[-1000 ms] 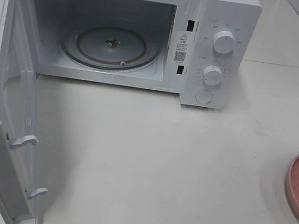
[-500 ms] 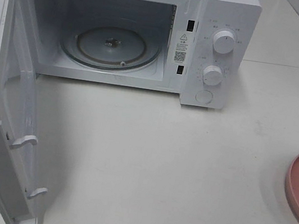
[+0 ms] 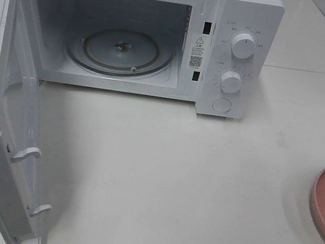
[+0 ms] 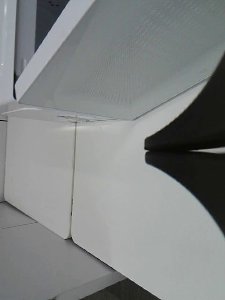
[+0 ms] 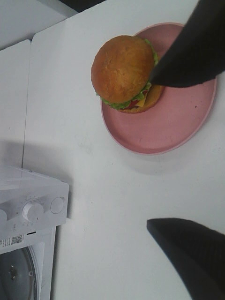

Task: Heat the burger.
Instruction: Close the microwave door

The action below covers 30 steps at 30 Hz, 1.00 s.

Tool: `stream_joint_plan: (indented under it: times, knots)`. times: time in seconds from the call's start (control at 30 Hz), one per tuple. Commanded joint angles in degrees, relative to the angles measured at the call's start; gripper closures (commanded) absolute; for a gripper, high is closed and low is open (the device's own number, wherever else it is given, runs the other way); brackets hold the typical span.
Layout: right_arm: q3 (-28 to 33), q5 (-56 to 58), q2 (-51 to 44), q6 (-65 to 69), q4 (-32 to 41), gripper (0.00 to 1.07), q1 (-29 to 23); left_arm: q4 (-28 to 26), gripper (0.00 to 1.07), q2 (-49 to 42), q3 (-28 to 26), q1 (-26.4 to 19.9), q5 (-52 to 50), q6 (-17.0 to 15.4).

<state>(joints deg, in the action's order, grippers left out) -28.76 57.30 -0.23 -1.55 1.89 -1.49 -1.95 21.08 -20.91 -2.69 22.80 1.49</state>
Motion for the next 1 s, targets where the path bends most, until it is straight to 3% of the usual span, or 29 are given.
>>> stream_joint_plan:
  times: [0.03, 0.2, 0.4, 0.57, 0.7, 0.93, 1.0]
  knots:
    - [0.2, -0.3, -1.5, -0.3, 0.2, 0.31, 0.4, -0.3, 1.07, 1.5, 1.4, -0.2, -7.3, 0.7]
    - [0.2, -0.3, -1.5, -0.3, 0.2, 0.31, 0.4, -0.3, 1.07, 7.3, 5.0, -0.2, -19.3, 3.4]
    - [0.2, -0.3, -1.5, -0.3, 0.2, 0.31, 0.4, 0.1, 1.07, 12.8, 7.7, -0.2, -30.1, 3.5]
    - [0.2, -0.3, -1.5, -0.3, 0.2, 0.32, 0.4, 6.0, 1.07, 18.7, 10.4, -0.2, -42.9, 2.7]
    - [0.2, -0.3, -1.5, -0.3, 0.2, 0.32, 0.4, 9.0, 1.07, 24.7, 10.6, -0.2, -48.7, -3.4]
    - [0.2, -0.3, -1.5, -0.3, 0.2, 0.32, 0.4, 15.5, 1.07, 31.3, 10.6, -0.2, -53.4, -7.6]
    - [0.2, -0.3, -1.5, -0.3, 0.2, 0.32, 0.4, 21.0, 1.07, 35.0, 10.6, -0.2, -57.1, -11.1]
